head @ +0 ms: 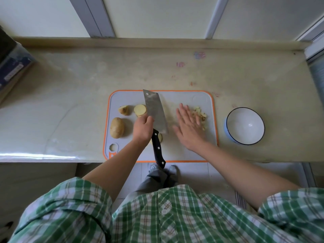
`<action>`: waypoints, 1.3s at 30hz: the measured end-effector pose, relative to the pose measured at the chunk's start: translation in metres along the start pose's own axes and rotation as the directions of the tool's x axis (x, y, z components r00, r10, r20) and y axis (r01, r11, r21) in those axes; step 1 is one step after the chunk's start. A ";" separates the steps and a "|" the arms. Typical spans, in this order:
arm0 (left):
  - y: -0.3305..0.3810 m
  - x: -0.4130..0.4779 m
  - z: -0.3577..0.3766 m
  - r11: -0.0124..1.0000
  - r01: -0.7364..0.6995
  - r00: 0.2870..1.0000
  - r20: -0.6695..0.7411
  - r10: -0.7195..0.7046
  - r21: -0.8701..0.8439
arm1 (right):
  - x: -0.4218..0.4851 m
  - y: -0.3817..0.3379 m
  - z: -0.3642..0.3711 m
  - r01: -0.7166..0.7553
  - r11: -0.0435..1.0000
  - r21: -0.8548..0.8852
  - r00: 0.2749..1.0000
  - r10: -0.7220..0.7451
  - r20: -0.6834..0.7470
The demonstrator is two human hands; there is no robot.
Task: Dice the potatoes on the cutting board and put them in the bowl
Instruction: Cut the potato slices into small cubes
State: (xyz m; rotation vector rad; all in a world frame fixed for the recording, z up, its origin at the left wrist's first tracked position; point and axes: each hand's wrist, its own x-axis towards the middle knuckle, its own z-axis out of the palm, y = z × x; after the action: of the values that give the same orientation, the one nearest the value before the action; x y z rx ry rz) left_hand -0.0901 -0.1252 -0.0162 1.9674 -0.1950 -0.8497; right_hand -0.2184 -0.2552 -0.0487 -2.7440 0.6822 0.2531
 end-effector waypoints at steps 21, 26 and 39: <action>-0.004 0.003 0.007 0.997 -0.059 0.998 0.007 0.058 0.046 | -0.055 0.037 -0.042 -0.688 0.454 0.567 0.720 0.330 0.610; -0.003 0.000 0.012 0.998 -0.060 0.998 0.033 0.058 0.037 | -0.046 0.047 -0.028 -0.661 0.251 0.707 0.730 0.431 0.530; 0.013 0.002 0.028 0.994 -0.068 0.995 0.080 0.061 0.087 | -0.024 0.012 -0.062 -0.359 0.497 0.790 0.933 0.179 0.311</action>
State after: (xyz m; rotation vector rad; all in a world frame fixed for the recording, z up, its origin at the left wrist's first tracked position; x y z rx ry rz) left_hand -0.1031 -0.1530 -0.0151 2.0019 -0.3457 -0.8883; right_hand -0.2391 -0.2754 0.0126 -1.6371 0.8867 0.1775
